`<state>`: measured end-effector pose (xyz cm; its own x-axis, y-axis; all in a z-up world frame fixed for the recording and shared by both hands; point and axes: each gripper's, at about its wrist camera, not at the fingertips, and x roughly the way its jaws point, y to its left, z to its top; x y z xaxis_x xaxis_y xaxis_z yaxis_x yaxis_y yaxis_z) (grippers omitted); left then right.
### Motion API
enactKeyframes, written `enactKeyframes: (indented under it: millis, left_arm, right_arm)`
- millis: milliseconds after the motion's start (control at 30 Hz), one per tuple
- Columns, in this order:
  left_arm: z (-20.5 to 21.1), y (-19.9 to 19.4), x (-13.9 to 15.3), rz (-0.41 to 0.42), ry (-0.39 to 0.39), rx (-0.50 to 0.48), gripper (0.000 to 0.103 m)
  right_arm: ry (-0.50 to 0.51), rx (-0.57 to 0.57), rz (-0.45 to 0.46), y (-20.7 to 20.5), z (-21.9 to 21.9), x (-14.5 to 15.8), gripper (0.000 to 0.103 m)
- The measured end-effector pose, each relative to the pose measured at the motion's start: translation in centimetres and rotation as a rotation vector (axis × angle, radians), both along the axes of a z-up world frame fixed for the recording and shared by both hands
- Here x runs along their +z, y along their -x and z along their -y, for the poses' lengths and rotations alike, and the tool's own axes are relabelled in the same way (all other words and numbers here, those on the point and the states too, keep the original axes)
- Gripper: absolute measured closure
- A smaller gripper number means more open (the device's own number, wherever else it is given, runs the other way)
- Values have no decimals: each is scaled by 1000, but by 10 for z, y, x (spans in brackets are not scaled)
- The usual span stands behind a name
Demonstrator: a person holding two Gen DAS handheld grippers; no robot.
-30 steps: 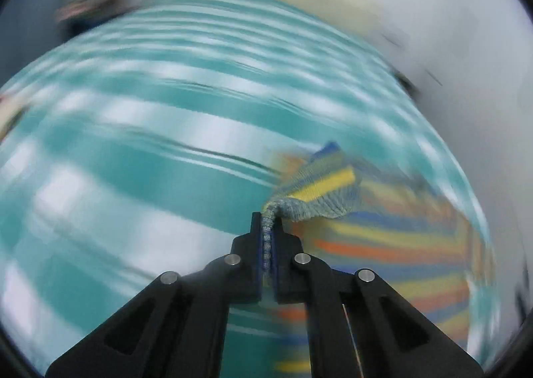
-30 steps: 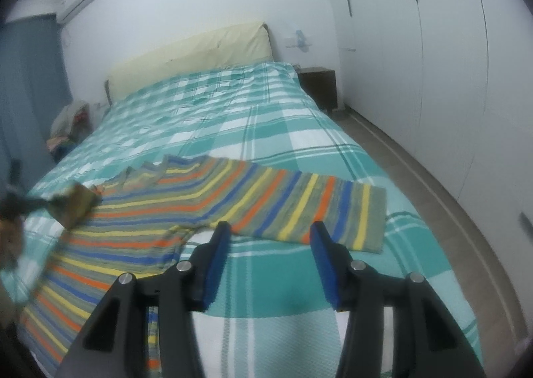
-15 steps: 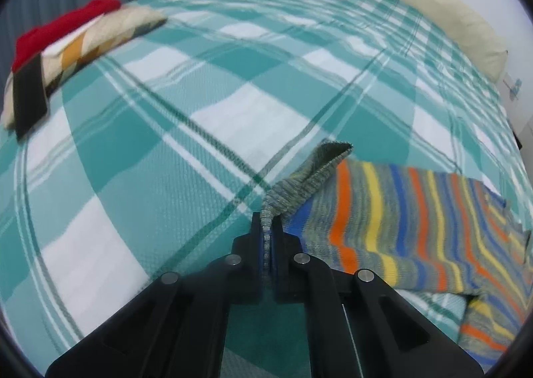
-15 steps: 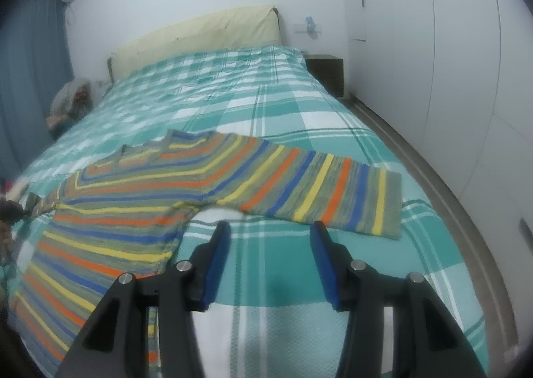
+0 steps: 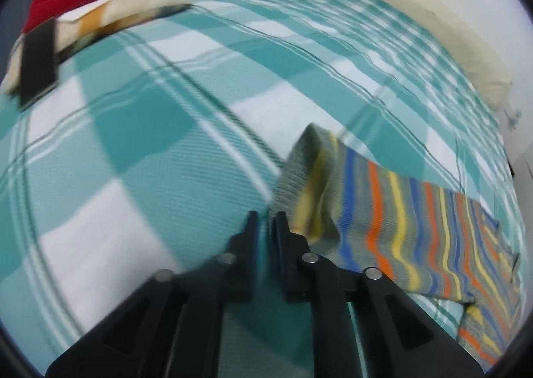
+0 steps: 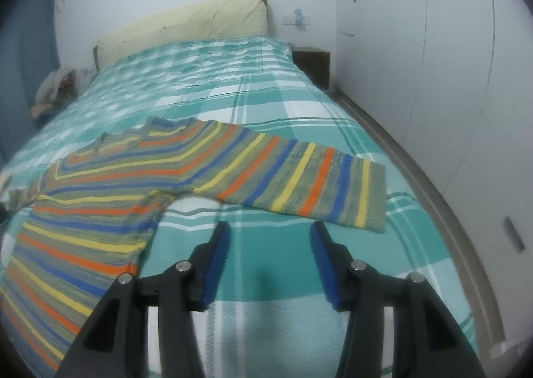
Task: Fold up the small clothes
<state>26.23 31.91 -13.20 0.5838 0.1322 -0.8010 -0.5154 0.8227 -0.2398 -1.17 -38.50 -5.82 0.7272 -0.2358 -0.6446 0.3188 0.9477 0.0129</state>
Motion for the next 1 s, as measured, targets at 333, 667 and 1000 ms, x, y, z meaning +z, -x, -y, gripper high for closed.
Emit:
enactKeyframes:
  millis: [333, 667, 1000]
  left_arm:
    - [17, 43, 62, 130, -14, -2, 22]
    - [162, 71, 110, 178, -16, -494, 12]
    - [268, 114, 83, 182, -156, -804, 5]
  right_arm:
    - [29, 5, -9, -1, -5, 2, 24]
    - [-182, 113, -178, -20, -2, -33, 24]
    - [-323, -154, -189, -1, 89, -20, 33]
